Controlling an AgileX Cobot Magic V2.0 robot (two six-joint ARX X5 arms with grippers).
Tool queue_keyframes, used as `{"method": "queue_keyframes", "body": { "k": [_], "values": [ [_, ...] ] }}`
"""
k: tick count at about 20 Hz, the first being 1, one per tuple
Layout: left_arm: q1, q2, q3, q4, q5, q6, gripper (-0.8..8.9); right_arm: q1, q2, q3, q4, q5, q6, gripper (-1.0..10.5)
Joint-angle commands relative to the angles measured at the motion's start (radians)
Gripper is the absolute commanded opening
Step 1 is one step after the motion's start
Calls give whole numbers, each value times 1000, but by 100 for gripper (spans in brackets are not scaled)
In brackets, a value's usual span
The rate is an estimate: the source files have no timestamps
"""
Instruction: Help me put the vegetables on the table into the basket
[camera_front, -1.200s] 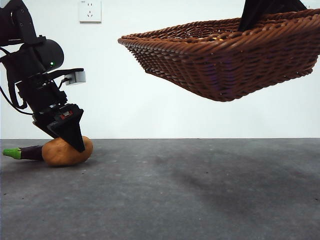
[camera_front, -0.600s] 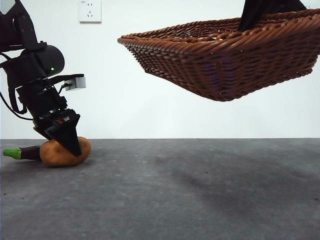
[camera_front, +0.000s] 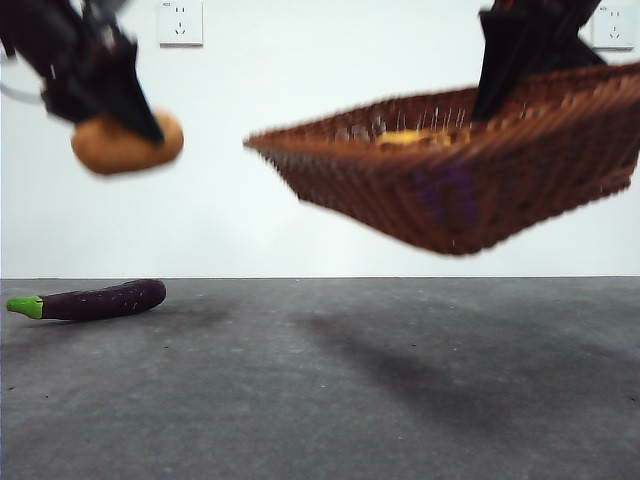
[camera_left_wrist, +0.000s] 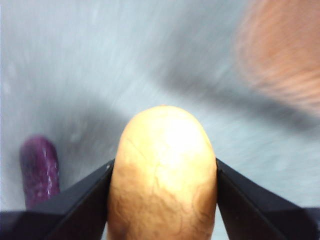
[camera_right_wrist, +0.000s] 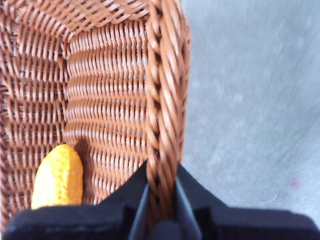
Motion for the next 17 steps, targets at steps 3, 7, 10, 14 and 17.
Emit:
{"method": "queue_keyframes", "body": {
  "k": [3, 7, 10, 14, 17],
  "values": [
    [-171, -161, -2, -17, 10, -21, -6, 18, 98, -4, 13, -30, 7, -12],
    [-428, -77, -2, -30, -107, 4, -6, 90, 122, -4, 42, -32, 27, -12],
    [-530, 13, -2, 26, -106, 3, -6, 140, 122, -4, 48, -31, 48, -12],
    [-632, 55, -2, 35, -106, 7, -6, 160, 124, -4, 51, -27, 60, -12],
    [-639, 101, -2, 23, -106, 16, -7, 160, 124, -4, 43, -29, 60, -12]
  ]
}}
